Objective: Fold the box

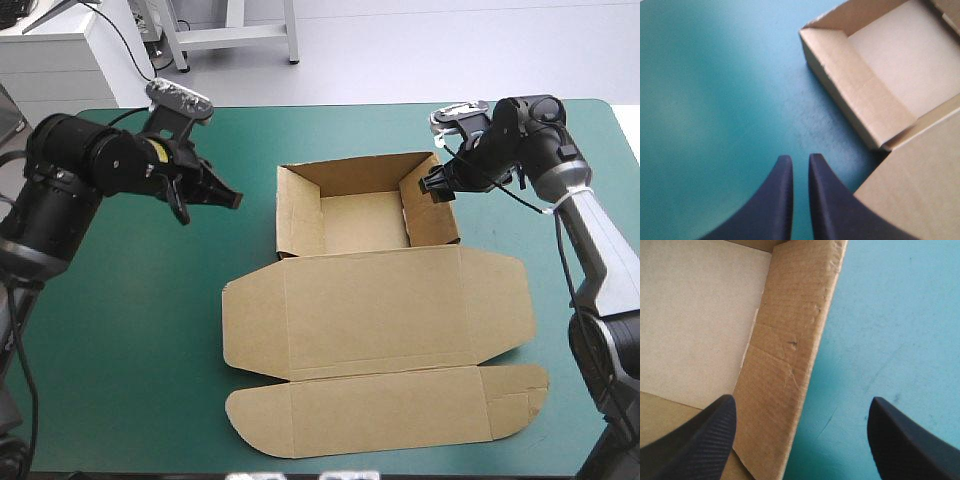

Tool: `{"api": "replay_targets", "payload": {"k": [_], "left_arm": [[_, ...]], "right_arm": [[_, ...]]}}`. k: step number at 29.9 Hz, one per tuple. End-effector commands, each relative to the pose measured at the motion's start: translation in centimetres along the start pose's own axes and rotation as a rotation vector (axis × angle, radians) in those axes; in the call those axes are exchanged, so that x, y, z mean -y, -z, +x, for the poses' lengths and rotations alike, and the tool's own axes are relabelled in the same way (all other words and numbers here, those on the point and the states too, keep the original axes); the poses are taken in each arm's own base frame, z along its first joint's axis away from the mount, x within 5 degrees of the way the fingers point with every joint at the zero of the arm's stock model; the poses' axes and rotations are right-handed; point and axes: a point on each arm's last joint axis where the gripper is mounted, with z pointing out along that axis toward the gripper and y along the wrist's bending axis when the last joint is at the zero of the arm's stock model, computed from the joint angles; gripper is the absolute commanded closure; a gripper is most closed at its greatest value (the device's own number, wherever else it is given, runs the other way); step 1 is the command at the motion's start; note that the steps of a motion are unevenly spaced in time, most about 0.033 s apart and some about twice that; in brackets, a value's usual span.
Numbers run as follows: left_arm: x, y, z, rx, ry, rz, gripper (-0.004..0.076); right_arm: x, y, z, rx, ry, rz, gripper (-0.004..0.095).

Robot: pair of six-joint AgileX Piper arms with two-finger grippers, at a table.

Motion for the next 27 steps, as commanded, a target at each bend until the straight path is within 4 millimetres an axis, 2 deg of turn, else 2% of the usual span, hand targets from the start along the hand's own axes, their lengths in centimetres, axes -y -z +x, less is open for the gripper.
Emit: {"api": "replay_targets", "payload": {"k": [1,4,8,16,22,27], "left_arm": [[-0.2,2.1,3.0,-0.044,-0.022,-0.05,0.0733],[-0.1,1.6,5.9,-0.118,-0.039,-0.076,0.0731],[0.0,-0.2,9.8,-0.242,-0.028,-0.098,0.0731],[1.1,-4.1,17.0,-0.367,0.054,-0.086,0.0731],[1.5,-5.5,20.1,-0.421,0.1,-0.091,0.0731],[1.7,-5.9,20.7,-0.43,0.112,-0.09,0.0731]], "right_arm": [[0.0,3.1,-0.5,0.11,0.014,0.016,0.0235],[0.0,2.7,-0.6,0.102,0.014,0.015,0.0235],[0.1,1.9,-0.7,0.085,0.012,0.008,0.0235],[0.3,-1.4,-0.8,0.015,0.005,-0.017,0.0235],[0.3,-3.6,-0.9,-0.024,0.015,-0.045,0.0235],[0.3,-5.1,-0.7,-0.069,0.004,-0.069,0.0235]]}}
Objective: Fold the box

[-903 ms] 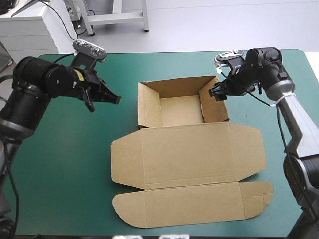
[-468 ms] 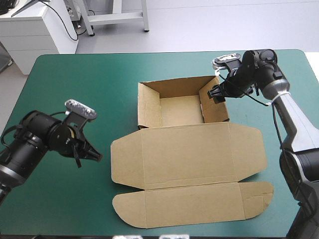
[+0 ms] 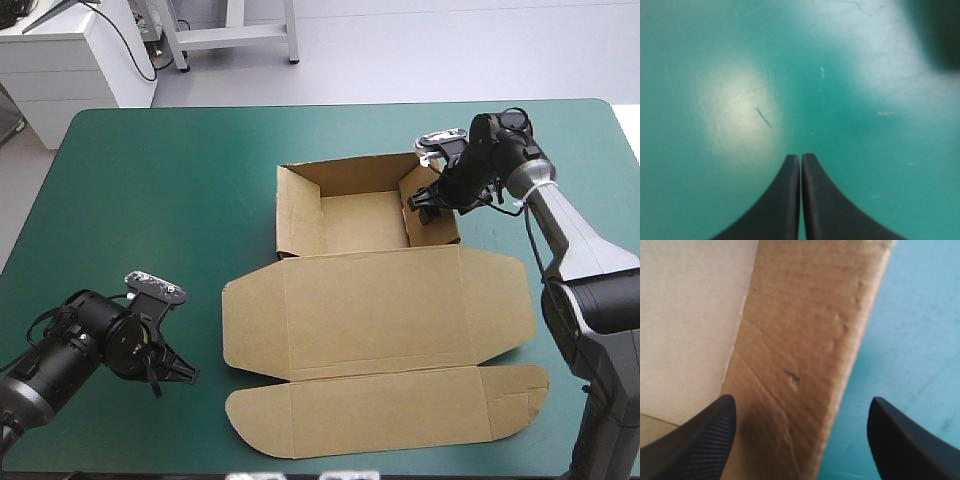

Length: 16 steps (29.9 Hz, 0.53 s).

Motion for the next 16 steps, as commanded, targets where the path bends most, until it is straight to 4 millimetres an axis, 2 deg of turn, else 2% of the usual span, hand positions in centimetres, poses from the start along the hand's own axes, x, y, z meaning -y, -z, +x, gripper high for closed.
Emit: {"api": "replay_targets", "payload": {"k": [1,3,5,8,9,12,16], "left_arm": [[-0.07,0.75,-0.34,0.064,0.018,0.001,0.0731],[-0.07,0.76,-0.35,0.066,0.018,0.001,0.0731],[-0.06,0.76,-0.4,0.071,0.018,0.001,0.0731],[-0.05,0.77,-0.52,0.084,0.018,0.003,0.0731],[-0.05,0.77,-0.51,0.083,0.018,0.003,0.0731],[-0.05,0.77,-0.51,0.083,0.018,0.003,0.0731],[-0.06,0.76,-0.44,0.075,0.018,0.002,0.0731]], "right_arm": [[-0.28,2.49,-0.47,0.081,0.009,-0.008,0.0235],[-0.27,2.49,-0.49,0.083,0.009,-0.008,0.0266],[-0.26,2.5,-0.55,0.089,0.009,-0.007,0.0351],[-0.19,2.5,-0.57,0.091,0.027,0.002,0.0567],[-0.19,2.5,-0.55,0.09,0.043,0.003,0.0674],[-0.19,2.5,-0.54,0.088,0.072,0.004,0.0908],[-0.11,2.88,-0.85,0.114,0.087,0.011,0.0929]]}}
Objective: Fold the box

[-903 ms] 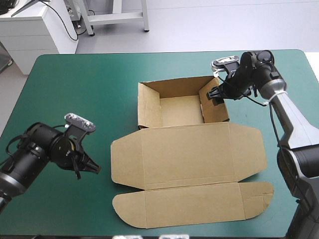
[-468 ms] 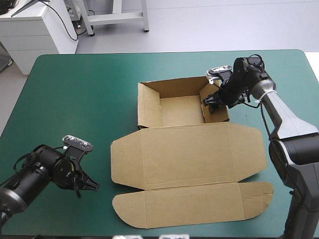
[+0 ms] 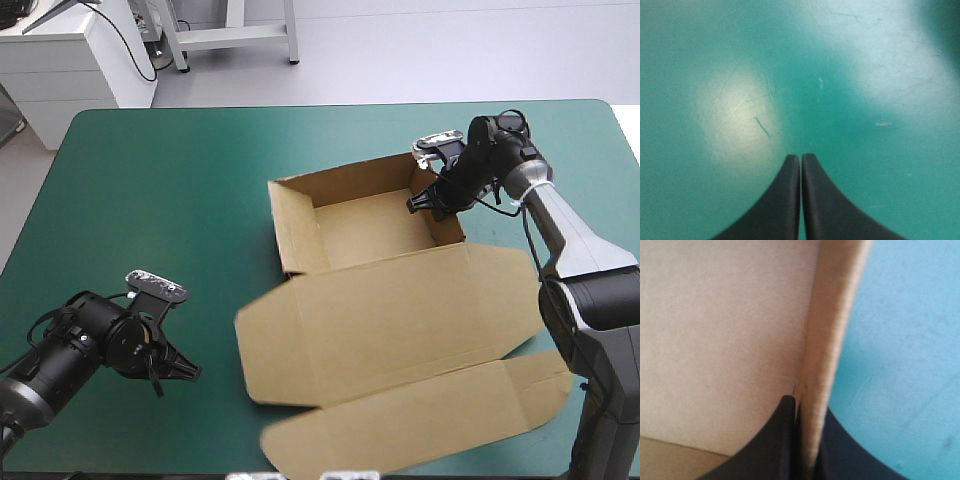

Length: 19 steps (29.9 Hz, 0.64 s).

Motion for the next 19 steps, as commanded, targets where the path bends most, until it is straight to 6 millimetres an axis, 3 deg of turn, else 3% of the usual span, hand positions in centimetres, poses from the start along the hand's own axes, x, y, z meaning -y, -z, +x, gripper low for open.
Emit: {"api": "replay_targets", "payload": {"k": [1,5,10,14,19], "left_arm": [[-0.1,0.9,-0.2,0.042,0.011,-0.002,0.0731],[-0.1,0.9,-0.1,0.025,0.01,-0.005,0.0731],[-0.1,0.9,-0.1,0.027,0.01,-0.005,0.0731],[-0.1,0.9,-0.4,0.054,0.01,-0.002,0.0731],[-0.1,0.9,-0.5,0.069,-0.008,0.0,0.0731]], "right_arm": [[-0.1,3.9,-0.8,0.121,0.045,0.023,0.0929],[1.8,6.1,-1.4,0.188,0.022,0.074,0.0929],[7.3,9.6,-0.6,0.245,-0.066,0.2,0.0929],[12.5,11.4,1.4,0.27,-0.177,0.285,0.0929],[18.8,13.3,5.4,0.269,-0.34,0.363,0.0929]]}}
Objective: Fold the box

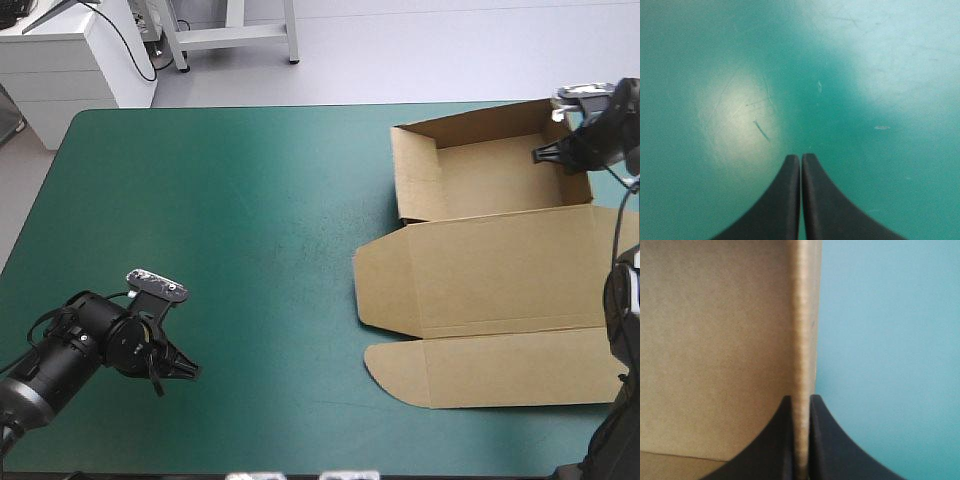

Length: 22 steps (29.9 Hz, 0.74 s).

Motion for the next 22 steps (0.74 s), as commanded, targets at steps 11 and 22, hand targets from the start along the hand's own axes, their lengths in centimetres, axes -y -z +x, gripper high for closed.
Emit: {"api": "replay_targets", "payload": {"k": [11,22], "left_arm": [[-0.1,0.9,-0.7,0.087,-0.01,-0.007,0.0731],[-0.2,0.9,-0.7,0.094,-0.011,-0.008,0.0731]], "right_arm": [[9.5,3.6,2.6,0.084,-0.197,0.133,0.0929],[9.8,2.9,2.5,0.092,-0.206,0.153,0.037]]}}
